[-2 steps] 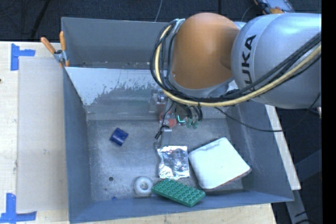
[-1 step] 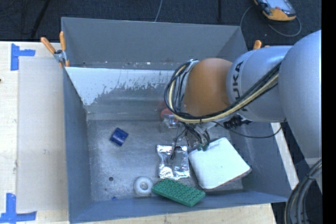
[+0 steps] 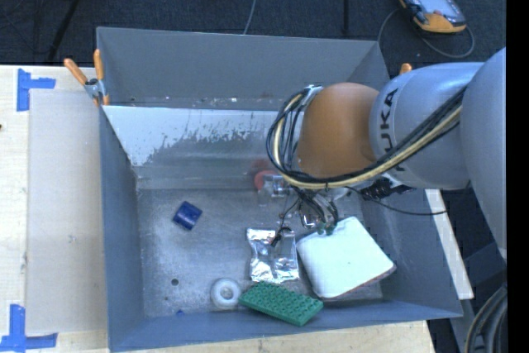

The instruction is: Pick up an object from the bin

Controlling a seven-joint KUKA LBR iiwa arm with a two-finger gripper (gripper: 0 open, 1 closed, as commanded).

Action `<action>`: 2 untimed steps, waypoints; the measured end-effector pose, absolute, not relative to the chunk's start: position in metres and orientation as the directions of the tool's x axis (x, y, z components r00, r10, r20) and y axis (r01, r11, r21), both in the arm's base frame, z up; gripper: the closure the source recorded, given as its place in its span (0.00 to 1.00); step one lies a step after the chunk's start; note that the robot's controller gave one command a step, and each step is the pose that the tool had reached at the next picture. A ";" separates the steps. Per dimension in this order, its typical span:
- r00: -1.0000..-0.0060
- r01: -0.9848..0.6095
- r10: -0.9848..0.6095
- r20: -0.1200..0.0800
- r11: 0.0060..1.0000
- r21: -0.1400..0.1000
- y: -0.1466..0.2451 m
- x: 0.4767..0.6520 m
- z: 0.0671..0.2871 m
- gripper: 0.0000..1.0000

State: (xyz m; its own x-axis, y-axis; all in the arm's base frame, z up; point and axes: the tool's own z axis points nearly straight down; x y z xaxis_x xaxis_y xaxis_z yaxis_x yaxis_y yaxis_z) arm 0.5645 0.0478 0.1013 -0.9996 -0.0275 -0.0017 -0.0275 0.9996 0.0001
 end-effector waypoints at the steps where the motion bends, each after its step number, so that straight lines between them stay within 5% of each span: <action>1: -1.000 0.012 0.012 -0.001 1.000 0.000 0.047 0.561 0.117 0.00; 2: -1.000 0.024 0.024 0.006 1.000 0.000 0.047 0.559 0.067 0.00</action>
Offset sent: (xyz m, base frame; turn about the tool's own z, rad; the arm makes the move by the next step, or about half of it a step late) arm -0.0044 -0.0003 0.0160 0.0398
